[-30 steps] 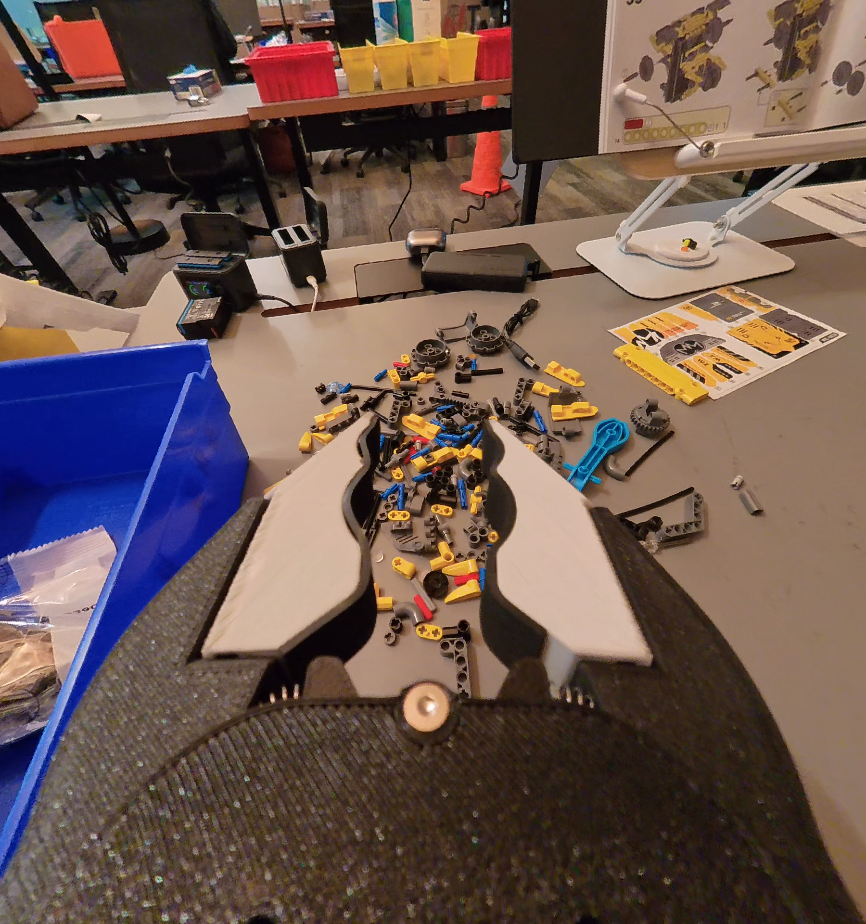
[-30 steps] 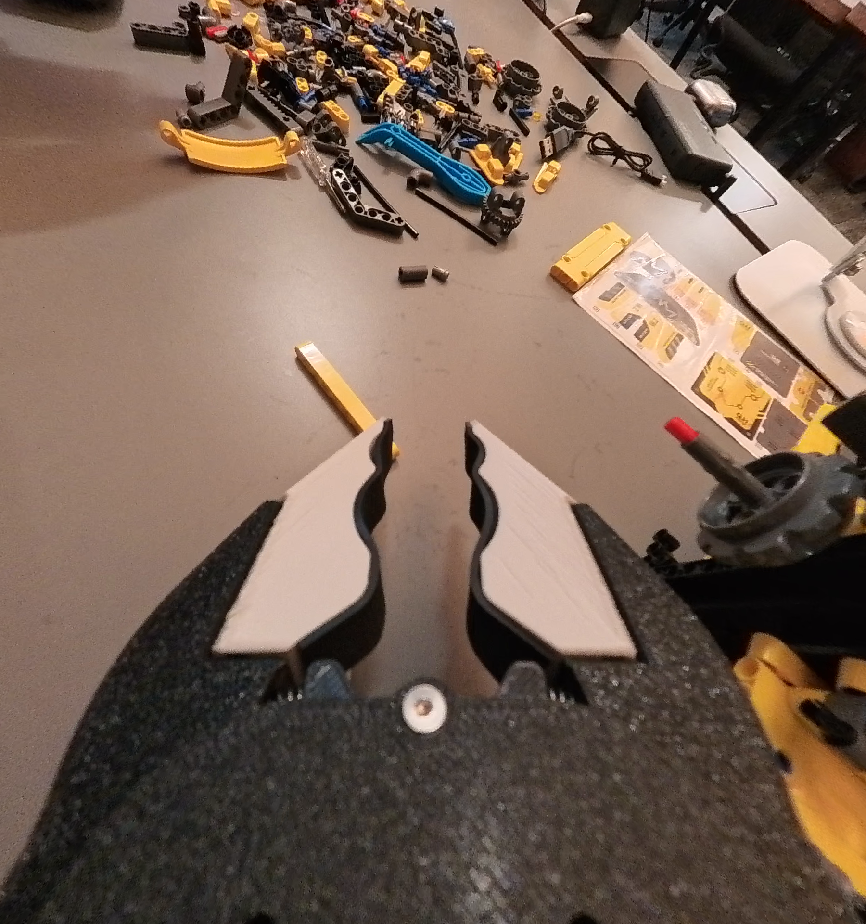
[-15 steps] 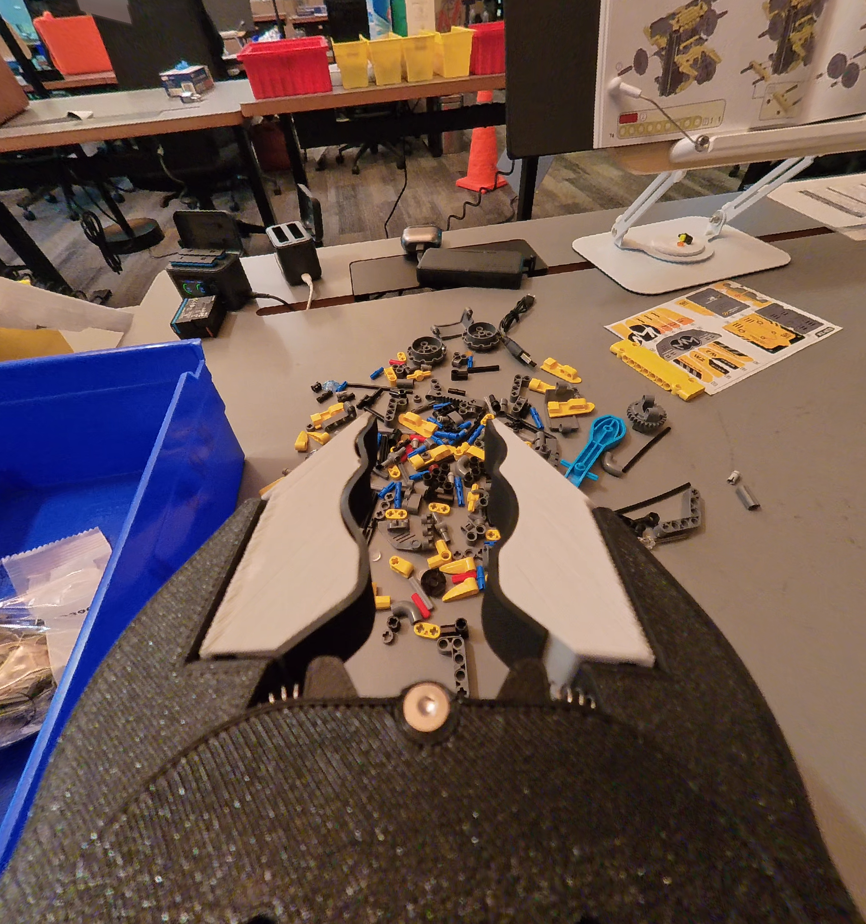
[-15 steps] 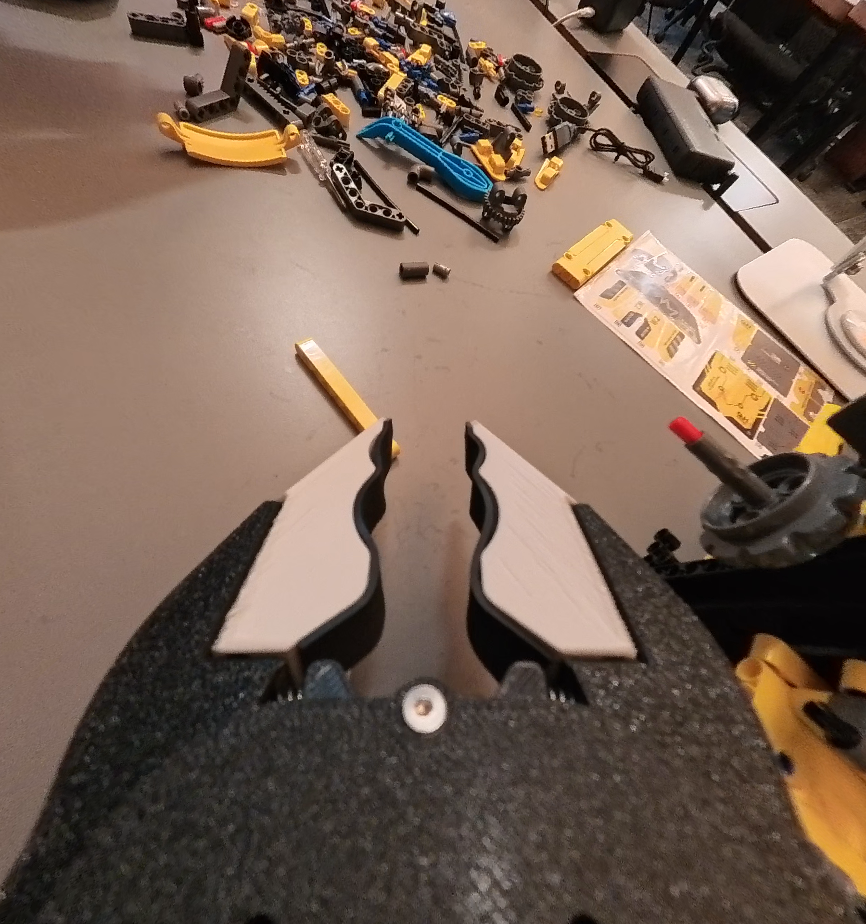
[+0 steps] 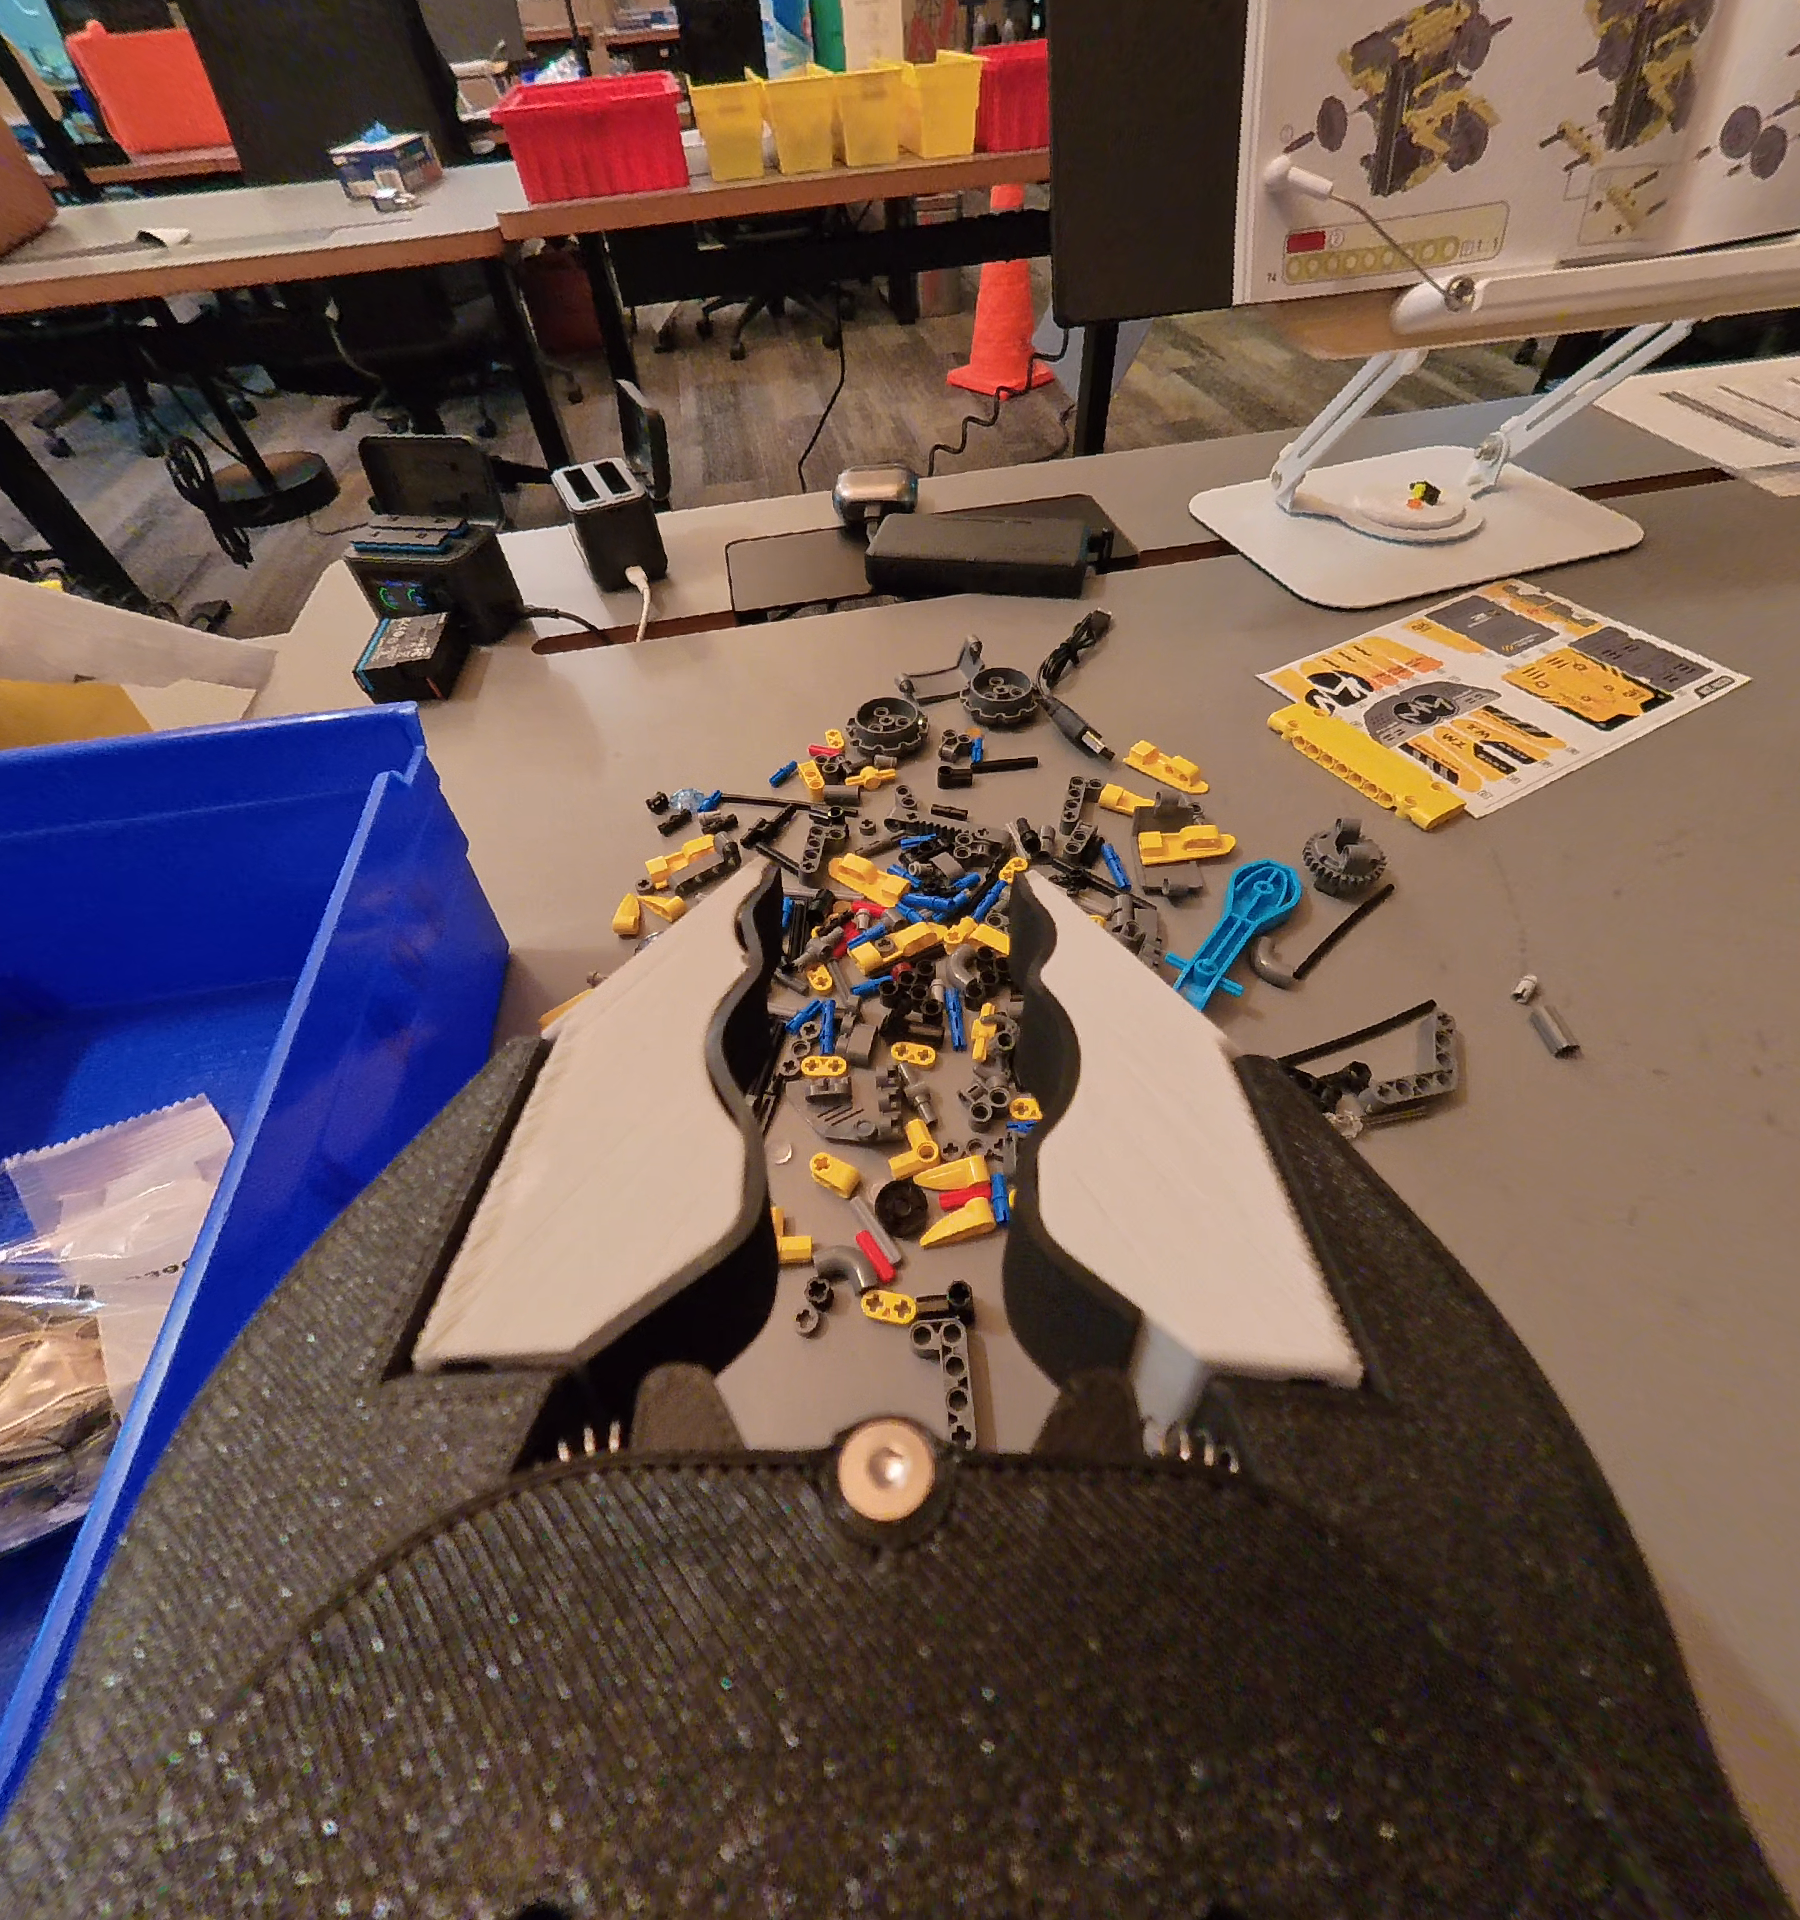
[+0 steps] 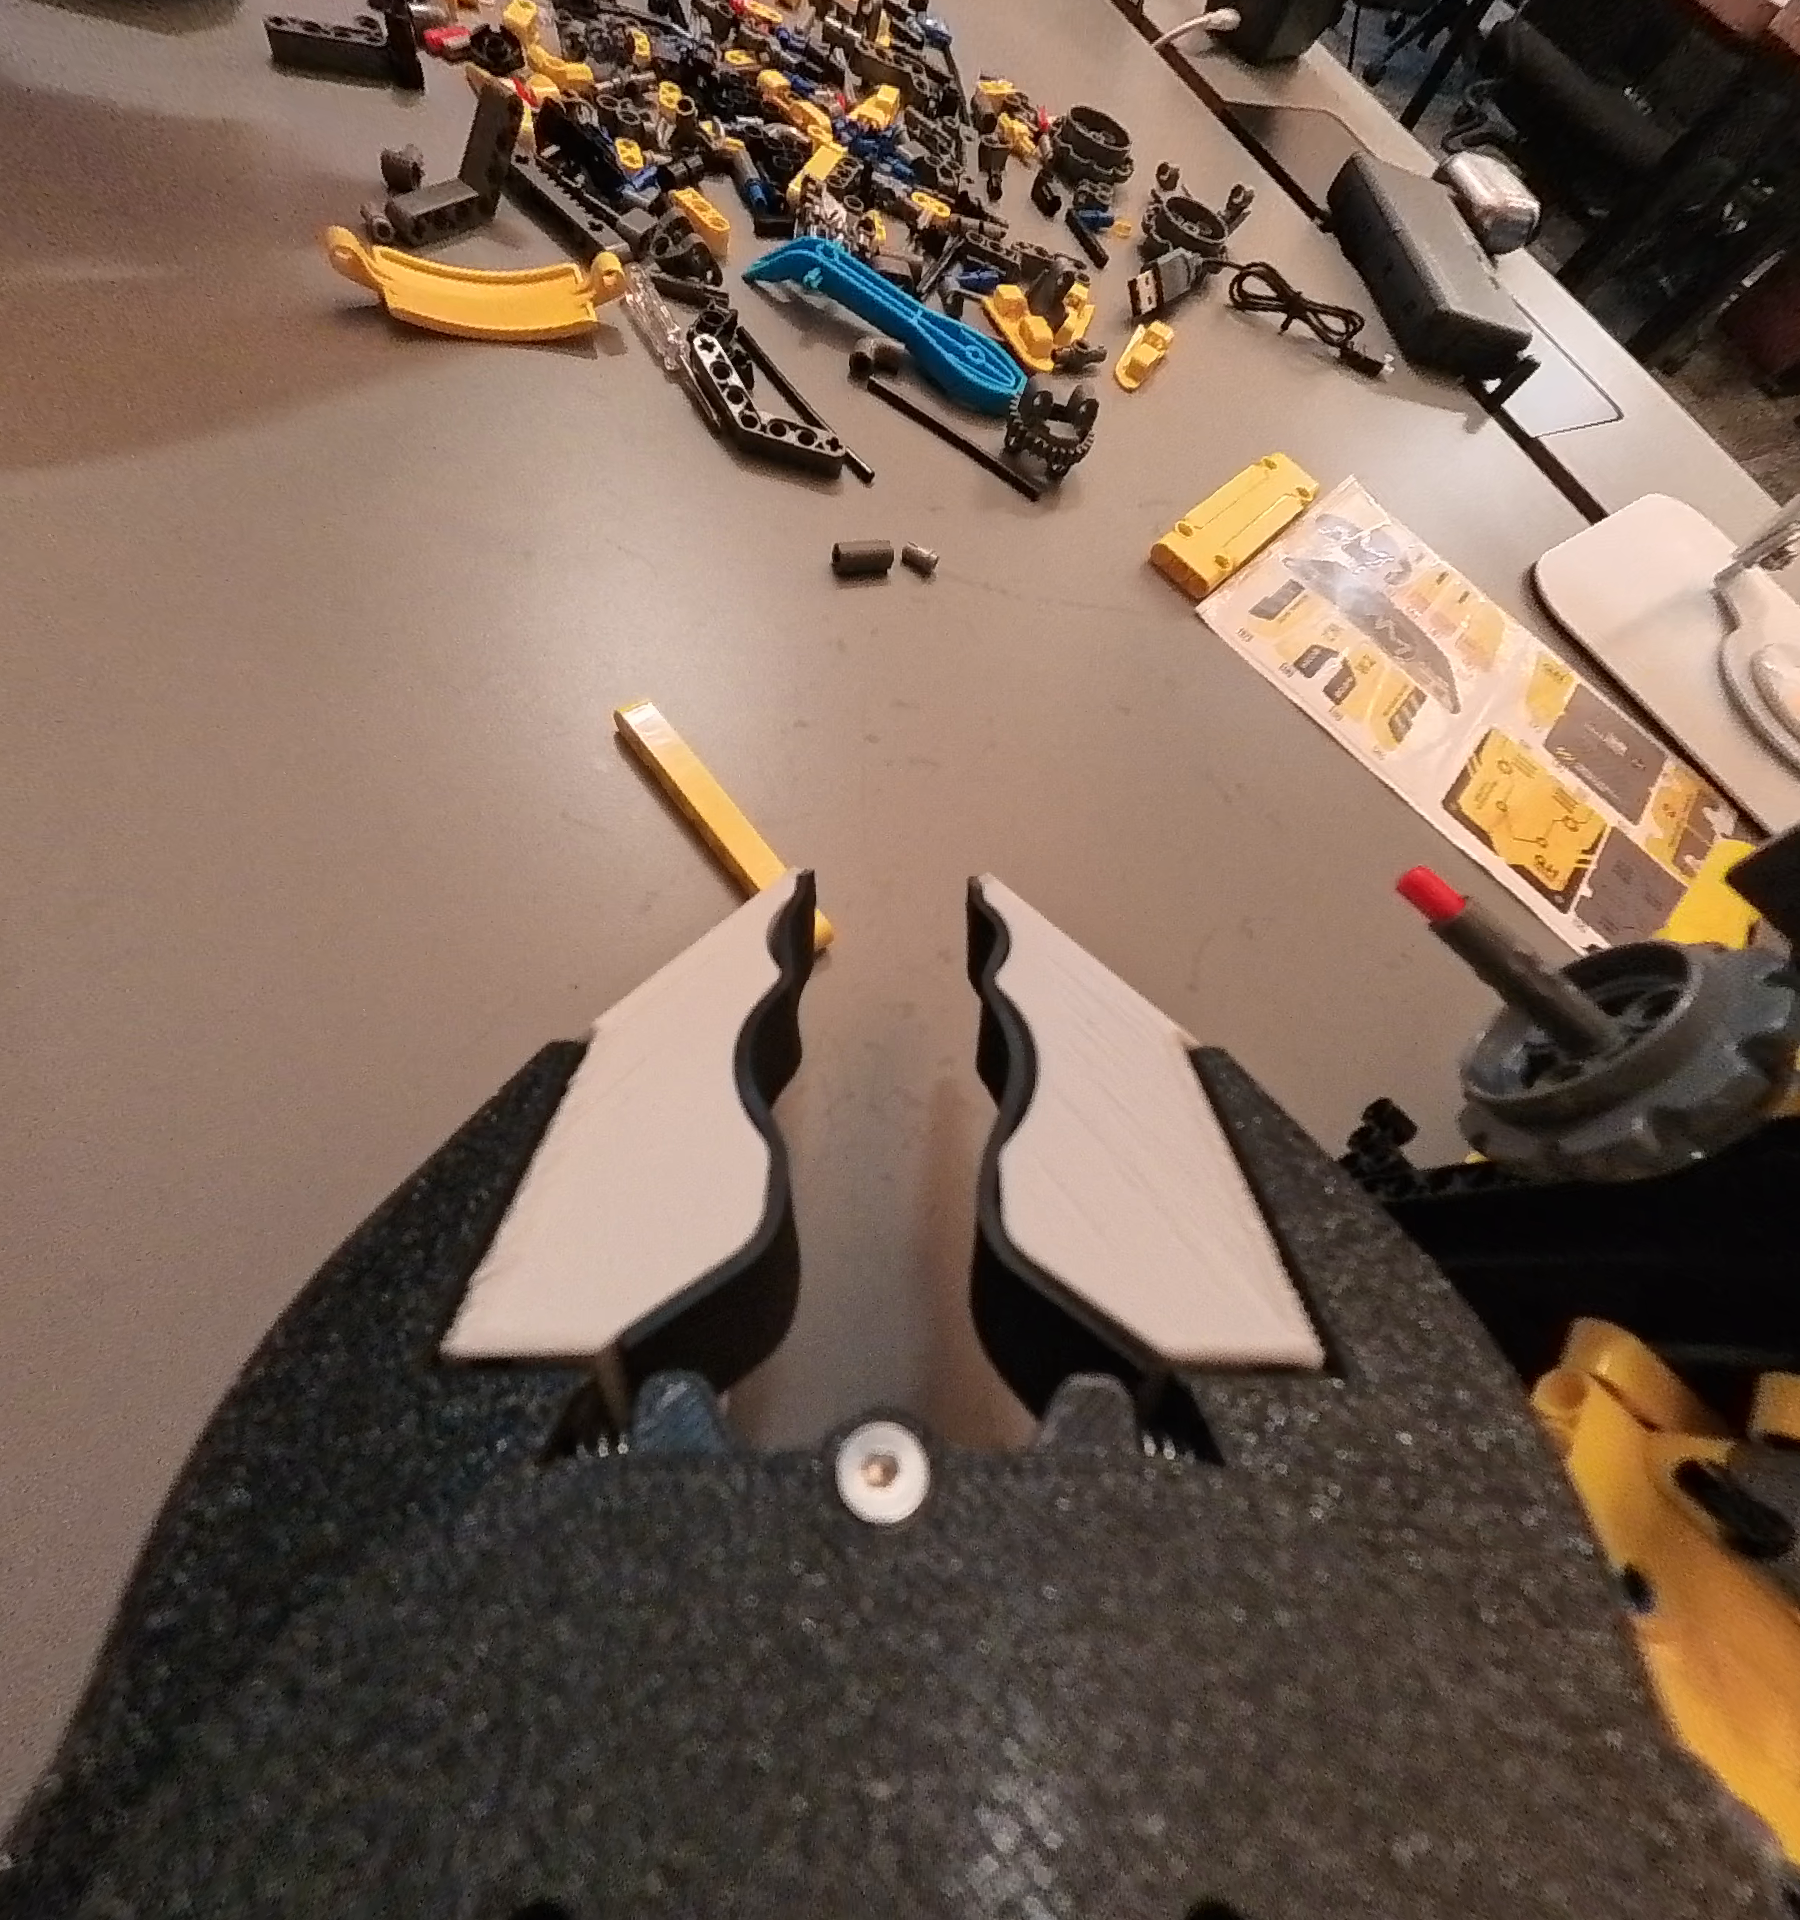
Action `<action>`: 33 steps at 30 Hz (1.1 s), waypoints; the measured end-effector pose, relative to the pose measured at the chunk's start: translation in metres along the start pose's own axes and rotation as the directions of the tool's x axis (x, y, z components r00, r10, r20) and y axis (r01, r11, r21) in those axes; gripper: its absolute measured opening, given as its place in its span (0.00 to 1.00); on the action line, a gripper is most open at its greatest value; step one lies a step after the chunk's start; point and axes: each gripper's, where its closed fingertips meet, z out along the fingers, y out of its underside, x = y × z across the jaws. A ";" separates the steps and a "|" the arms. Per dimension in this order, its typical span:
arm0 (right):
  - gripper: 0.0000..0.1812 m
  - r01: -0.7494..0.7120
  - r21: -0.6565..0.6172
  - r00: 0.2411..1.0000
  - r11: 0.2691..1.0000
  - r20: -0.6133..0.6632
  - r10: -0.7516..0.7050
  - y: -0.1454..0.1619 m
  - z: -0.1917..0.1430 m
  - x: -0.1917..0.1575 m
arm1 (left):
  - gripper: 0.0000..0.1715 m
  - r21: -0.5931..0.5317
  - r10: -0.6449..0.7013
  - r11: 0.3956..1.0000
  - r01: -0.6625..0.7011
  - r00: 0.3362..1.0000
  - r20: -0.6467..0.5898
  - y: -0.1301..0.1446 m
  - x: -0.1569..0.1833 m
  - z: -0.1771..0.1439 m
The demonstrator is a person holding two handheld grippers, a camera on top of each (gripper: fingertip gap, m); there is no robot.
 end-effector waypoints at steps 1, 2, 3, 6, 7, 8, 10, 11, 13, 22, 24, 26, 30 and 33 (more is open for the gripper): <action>0.16 0.000 0.000 1.000 1.000 0.000 0.000 0.000 0.000 0.000 | 0.24 0.000 0.000 1.000 0.000 1.000 0.000 0.000 0.000 0.000; 0.16 0.001 0.000 1.000 1.000 0.000 -0.001 0.000 0.000 0.000 | 0.24 -0.001 0.001 1.000 -0.001 1.000 0.000 0.000 0.000 0.000; 0.16 0.000 -0.001 1.000 1.000 0.000 0.000 0.000 0.000 0.000 | 0.24 -0.001 0.001 1.000 -0.001 1.000 0.000 0.000 0.000 0.000; 0.16 0.000 -0.002 1.000 1.000 0.001 0.000 0.000 0.000 0.000 | 0.25 -0.002 0.001 1.000 -0.001 1.000 0.000 0.001 0.000 0.000; 0.16 0.000 -0.003 1.000 1.000 0.001 0.000 0.000 0.000 0.000 | 0.25 -0.002 0.001 1.000 -0.001 1.000 0.000 0.001 0.000 0.000; 0.16 0.001 -0.003 1.000 1.000 0.001 -0.001 0.000 0.000 0.000 | 0.25 -0.002 0.001 1.000 -0.001 1.000 0.001 0.001 0.000 0.000; 0.16 0.001 -0.004 1.000 1.000 0.001 -0.001 0.001 0.000 0.000 | 0.25 -0.001 0.001 1.000 -0.001 1.000 0.002 0.000 -0.001 0.000; 0.16 0.001 -0.004 1.000 1.000 0.001 -0.001 0.001 0.000 0.000 | 0.25 -0.001 0.000 1.000 0.000 1.000 0.002 0.000 -0.001 0.000; 0.16 0.002 -0.005 1.000 1.000 0.002 -0.002 0.001 0.001 0.000 | 0.25 -0.001 0.001 1.000 -0.001 1.000 0.003 0.000 -0.001 0.000; 0.16 0.003 -0.008 1.000 1.000 0.002 -0.003 0.001 0.001 -0.001 | 0.25 0.000 0.002 1.000 -0.002 1.000 0.005 0.000 -0.002 -0.001; 0.16 0.004 -0.008 1.000 1.000 0.002 -0.004 0.001 0.001 -0.001 | 0.25 0.001 0.001 1.000 -0.001 1.000 0.006 0.000 -0.002 -0.002; 0.16 0.003 -0.009 1.000 1.000 0.003 -0.003 0.001 0.001 -0.001 | 0.25 0.000 0.000 1.000 0.000 1.000 0.006 0.000 -0.002 -0.002; 0.16 0.001 -0.008 1.000 1.000 0.006 -0.001 0.001 0.001 -0.001 | 0.25 -0.001 0.002 1.000 -0.002 1.000 0.005 0.000 -0.002 -0.001; 0.16 -0.004 -0.005 1.000 1.000 0.008 0.004 0.001 0.001 -0.001 | 0.25 -0.002 0.000 1.000 0.000 1.000 0.004 0.000 -0.002 -0.001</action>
